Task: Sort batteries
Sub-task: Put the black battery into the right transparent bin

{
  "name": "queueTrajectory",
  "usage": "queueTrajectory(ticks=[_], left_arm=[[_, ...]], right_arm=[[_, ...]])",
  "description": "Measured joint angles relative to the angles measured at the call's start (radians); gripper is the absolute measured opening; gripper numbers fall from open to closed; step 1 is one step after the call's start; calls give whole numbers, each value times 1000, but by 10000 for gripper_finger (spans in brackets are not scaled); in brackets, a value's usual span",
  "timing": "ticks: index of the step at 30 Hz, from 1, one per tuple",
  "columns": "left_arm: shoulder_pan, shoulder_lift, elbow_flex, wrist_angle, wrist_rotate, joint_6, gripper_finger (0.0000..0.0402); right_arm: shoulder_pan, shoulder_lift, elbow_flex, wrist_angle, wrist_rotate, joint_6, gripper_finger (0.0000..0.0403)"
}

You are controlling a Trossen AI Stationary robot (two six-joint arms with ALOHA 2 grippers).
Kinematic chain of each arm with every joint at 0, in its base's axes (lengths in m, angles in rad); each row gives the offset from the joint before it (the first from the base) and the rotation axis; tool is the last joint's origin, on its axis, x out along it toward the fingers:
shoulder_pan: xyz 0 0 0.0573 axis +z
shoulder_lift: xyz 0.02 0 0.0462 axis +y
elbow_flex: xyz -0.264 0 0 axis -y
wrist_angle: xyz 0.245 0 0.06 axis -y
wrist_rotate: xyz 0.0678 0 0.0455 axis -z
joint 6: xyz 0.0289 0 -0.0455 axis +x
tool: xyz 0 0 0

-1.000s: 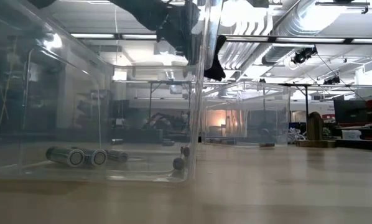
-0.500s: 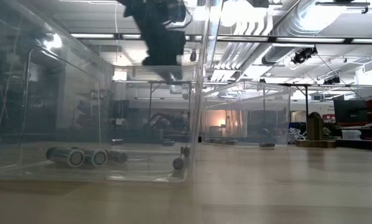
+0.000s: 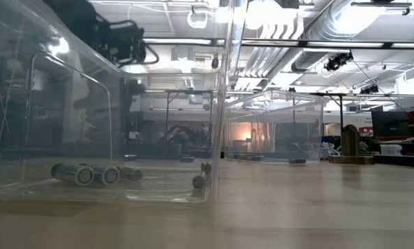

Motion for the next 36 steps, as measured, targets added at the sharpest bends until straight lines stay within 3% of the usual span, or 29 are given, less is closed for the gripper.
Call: queueTrajectory(ticks=[8, 17, 20, 23, 24, 30, 36], left_arm=[[52, 106, -46, 202, 50, -3, 189], [68, 276, -39, 186, 39, 13, 181], [58, 294, -30, 197, 31, 41, 138], [54, 293, -9, 220, 30, 62, 54], [55, 294, 3, 224, 40, 75, 33], [46, 290, 168, 339, 158, 194, 30], [-12, 289, 398, 430, 161, 341, 30]], right_arm=[[-31, 0, 0, 1, -7, 6, 197], [-40, 0, 0, 1, -36, 15, 197], [-39, 0, 0, 1, -37, 26, 197], [-39, 0, 0, 1, -48, 30, 197], [-39, 0, 0, 1, -54, 31, 197], [-36, 0, 0, 8, -60, 32, 197], [-36, 0, 0, 17, -61, 34, 197]])
